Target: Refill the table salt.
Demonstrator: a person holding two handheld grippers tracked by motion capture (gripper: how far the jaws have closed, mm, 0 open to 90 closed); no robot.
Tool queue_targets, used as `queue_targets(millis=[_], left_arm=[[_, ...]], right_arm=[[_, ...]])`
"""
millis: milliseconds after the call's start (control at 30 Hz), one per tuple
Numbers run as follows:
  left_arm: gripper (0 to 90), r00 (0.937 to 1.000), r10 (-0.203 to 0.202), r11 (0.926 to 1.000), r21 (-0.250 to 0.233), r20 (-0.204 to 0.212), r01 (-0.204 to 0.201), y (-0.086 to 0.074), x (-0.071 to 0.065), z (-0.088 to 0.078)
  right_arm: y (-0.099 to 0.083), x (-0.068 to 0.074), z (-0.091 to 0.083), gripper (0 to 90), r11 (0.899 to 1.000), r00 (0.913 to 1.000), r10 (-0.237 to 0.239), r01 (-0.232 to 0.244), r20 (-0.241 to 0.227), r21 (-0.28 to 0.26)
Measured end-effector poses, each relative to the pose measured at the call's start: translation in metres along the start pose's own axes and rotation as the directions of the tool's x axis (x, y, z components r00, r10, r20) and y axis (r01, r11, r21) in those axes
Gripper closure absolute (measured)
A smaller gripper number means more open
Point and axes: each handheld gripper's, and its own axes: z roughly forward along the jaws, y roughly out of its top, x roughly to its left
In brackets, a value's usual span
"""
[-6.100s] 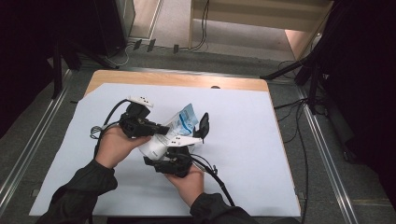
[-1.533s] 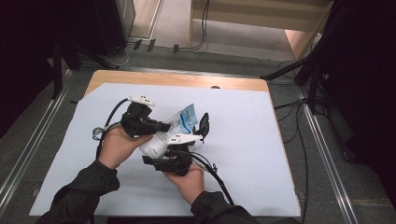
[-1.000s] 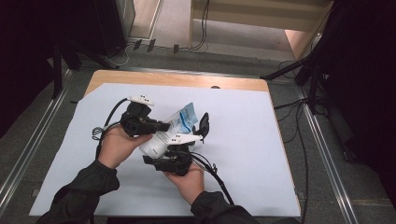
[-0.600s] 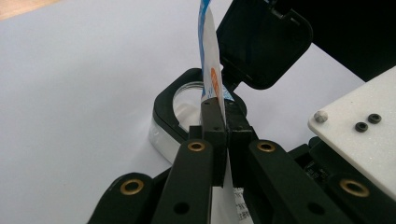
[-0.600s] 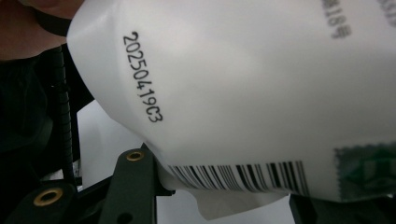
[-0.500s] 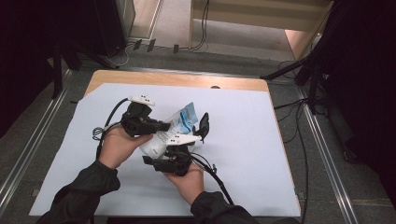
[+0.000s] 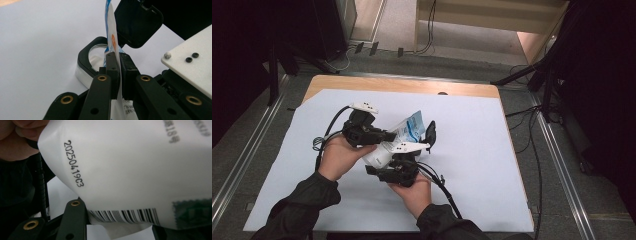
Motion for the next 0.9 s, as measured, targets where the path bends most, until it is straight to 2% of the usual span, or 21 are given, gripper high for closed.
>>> queue_targets(millis=[233,400,533,700,900], left_arm=[[88.2,0.9995,-0.020,0.9998,0.007,0.025,0.019,-0.0011,0.0042,-0.0031],[90.0,0.9997,-0.015,0.9999,0.008,0.019,0.014,-0.0001,0.0036,-0.0054],[90.0,0.9999,-0.011,0.9999,-0.004,0.004,0.011,0.0008,0.0021,-0.0054],[90.0,1.0000,-0.008,0.9999,0.008,-0.006,0.008,0.0006,0.0025,-0.0036],[87.7,0.9997,-0.020,0.9996,0.020,0.011,0.020,-0.0003,0.0038,-0.0004]], right_arm=[[0.0002,0.0008,0.0005,61.3,1.000,1.0000,0.000,0.000,-0.010,0.001],[0.0012,0.0029,0.0007,61.2,1.000,0.9996,-0.022,0.022,-0.017,0.009],[0.0022,0.0020,0.0003,61.2,1.000,0.9996,-0.013,0.013,-0.023,0.005],[0.0017,0.0010,0.0010,61.2,1.000,0.9998,-0.003,0.003,-0.022,0.005],[0.0006,-0.0016,0.0011,61.2,1.000,0.9995,0.017,-0.017,-0.026,0.005]])
